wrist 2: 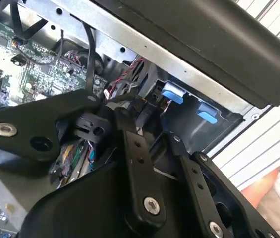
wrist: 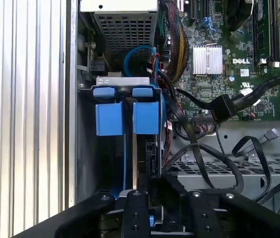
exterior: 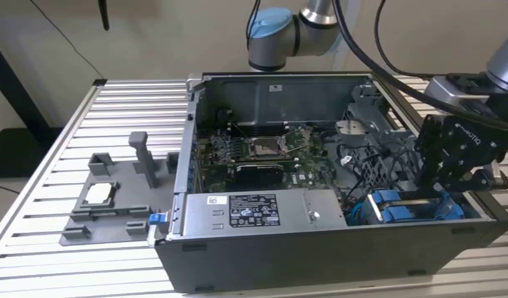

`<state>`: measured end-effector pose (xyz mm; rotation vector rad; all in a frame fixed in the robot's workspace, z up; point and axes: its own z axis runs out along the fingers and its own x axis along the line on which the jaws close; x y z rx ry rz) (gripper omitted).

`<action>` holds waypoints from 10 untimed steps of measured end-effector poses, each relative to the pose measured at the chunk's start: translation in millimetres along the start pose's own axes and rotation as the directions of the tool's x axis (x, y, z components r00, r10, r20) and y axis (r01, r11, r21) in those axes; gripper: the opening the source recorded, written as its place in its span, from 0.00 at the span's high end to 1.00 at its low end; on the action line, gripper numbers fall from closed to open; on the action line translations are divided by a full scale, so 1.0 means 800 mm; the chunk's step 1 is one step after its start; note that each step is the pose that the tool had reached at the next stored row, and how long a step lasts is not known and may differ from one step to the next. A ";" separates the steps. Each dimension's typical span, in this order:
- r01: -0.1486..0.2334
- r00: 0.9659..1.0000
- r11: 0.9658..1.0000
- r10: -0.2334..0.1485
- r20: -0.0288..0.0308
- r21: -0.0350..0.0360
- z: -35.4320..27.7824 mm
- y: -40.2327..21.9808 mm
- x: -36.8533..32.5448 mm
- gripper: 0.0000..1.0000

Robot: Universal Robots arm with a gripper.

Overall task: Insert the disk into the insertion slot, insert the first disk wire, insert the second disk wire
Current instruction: 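Insert the first disk wire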

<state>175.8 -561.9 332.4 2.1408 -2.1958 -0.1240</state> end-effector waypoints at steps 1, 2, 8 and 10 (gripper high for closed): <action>0.000 1.000 1.000 0.000 0.000 0.000 -0.0048 0.0005 -0.0001 0.73; 0.000 1.000 1.000 0.000 0.000 0.000 -0.0100 0.0011 -0.0001 0.73; 0.000 1.000 1.000 0.000 0.000 0.000 -0.0439 0.0048 -0.0002 0.73; 0.000 1.000 1.000 0.000 0.000 0.000 -0.0554 0.0060 -0.0003 0.73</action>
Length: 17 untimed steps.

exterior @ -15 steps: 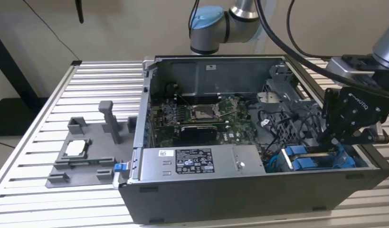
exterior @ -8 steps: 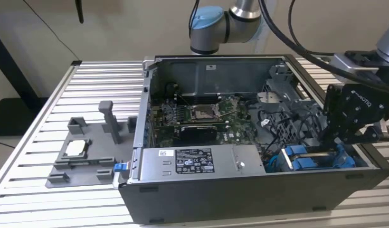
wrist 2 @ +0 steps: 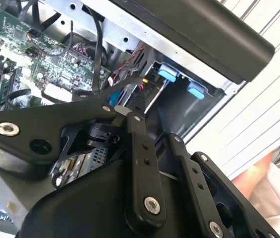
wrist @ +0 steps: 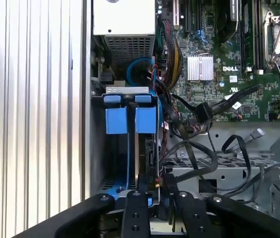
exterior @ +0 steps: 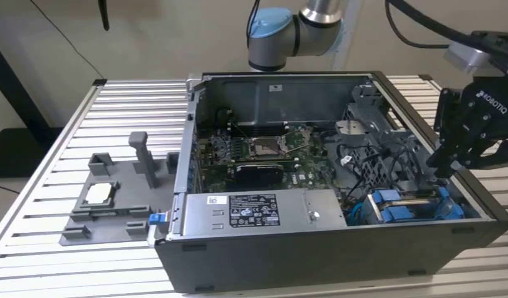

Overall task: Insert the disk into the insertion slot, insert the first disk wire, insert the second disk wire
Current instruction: 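Insert the first disk wire, then insert the second disk wire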

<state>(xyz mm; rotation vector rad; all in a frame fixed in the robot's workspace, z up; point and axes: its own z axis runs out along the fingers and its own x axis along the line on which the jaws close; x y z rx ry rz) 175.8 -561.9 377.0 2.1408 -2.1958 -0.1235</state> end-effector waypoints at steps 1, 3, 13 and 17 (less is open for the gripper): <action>0.000 1.000 1.000 0.000 0.000 0.000 -0.0054 0.0006 0.0000 0.73; 0.000 1.000 1.000 0.000 0.000 0.001 -0.0160 0.0017 -0.0001 0.73; 0.000 1.000 1.000 0.000 -0.001 0.003 -0.0181 0.0023 -0.0135 0.73; 0.000 1.000 1.000 0.000 -0.002 0.003 -0.0169 0.0026 -0.0290 0.73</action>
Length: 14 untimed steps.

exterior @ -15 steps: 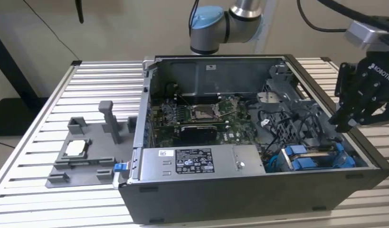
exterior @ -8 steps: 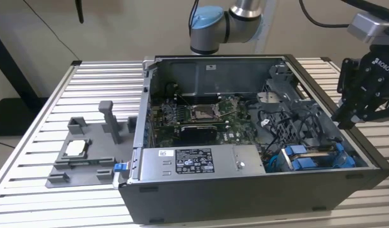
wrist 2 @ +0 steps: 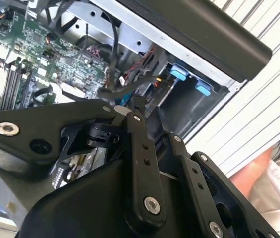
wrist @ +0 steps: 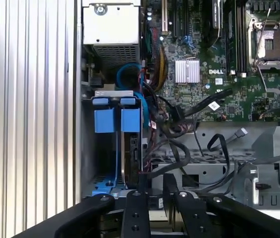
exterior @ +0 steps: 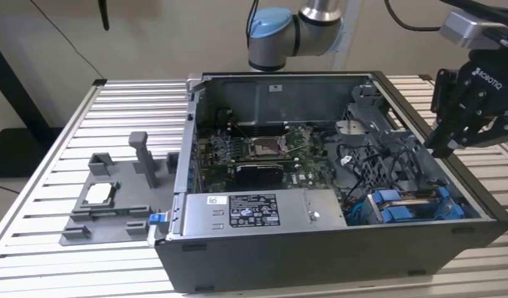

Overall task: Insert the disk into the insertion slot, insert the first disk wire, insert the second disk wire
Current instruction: 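Insert the second disk wire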

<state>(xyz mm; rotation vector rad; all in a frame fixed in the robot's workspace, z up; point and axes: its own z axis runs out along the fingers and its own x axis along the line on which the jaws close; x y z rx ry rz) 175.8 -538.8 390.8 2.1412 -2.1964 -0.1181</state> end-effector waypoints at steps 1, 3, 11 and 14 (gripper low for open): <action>0.000 1.000 1.000 0.000 -0.001 0.000 0.0002 0.0001 -0.0036 0.73; 0.000 1.000 1.000 0.000 -0.001 0.000 0.0008 0.0002 -0.0106 0.73; 0.000 1.000 1.000 0.001 -0.005 0.004 0.0039 0.0108 -0.0206 0.73; -0.001 1.000 1.000 0.001 -0.005 0.014 0.0056 0.0228 -0.0205 0.73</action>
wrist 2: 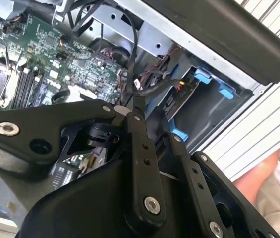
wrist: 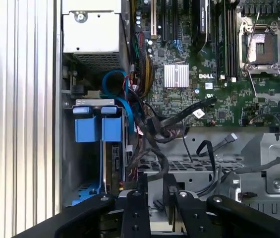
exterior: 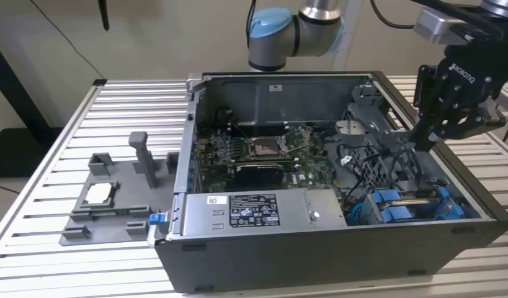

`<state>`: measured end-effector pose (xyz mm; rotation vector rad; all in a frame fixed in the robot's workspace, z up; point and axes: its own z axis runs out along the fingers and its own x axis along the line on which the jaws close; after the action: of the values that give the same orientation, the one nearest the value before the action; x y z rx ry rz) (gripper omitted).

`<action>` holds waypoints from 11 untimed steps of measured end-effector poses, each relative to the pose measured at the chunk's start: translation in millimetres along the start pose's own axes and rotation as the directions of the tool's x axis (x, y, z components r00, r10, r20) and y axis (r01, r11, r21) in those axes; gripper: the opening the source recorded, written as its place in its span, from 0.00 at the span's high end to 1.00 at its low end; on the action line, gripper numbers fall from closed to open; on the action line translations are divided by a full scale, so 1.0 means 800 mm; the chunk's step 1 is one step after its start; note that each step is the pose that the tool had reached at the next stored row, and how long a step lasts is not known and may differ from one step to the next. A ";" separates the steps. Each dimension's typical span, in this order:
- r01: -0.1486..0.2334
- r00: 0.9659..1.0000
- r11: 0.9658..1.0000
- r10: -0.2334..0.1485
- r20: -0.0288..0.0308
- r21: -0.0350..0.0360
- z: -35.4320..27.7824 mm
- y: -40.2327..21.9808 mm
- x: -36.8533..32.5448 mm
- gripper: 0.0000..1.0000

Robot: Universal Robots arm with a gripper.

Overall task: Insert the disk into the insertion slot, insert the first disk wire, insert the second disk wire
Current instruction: 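Insert the second disk wire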

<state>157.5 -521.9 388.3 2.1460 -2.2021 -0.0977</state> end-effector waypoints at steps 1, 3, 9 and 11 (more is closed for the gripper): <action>0.000 1.000 1.000 0.000 0.000 0.004 0.0007 0.0042 0.0001 0.73; 0.000 1.000 1.000 0.000 0.000 0.011 0.0018 0.0124 0.0002 0.73; 0.000 1.000 1.000 0.000 0.001 0.027 0.0048 0.0312 -0.0001 0.73; 0.000 1.000 0.999 0.000 0.001 0.032 0.0057 0.0376 -0.0002 0.73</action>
<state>127.2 -520.9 386.5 2.1626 -2.2190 -0.0635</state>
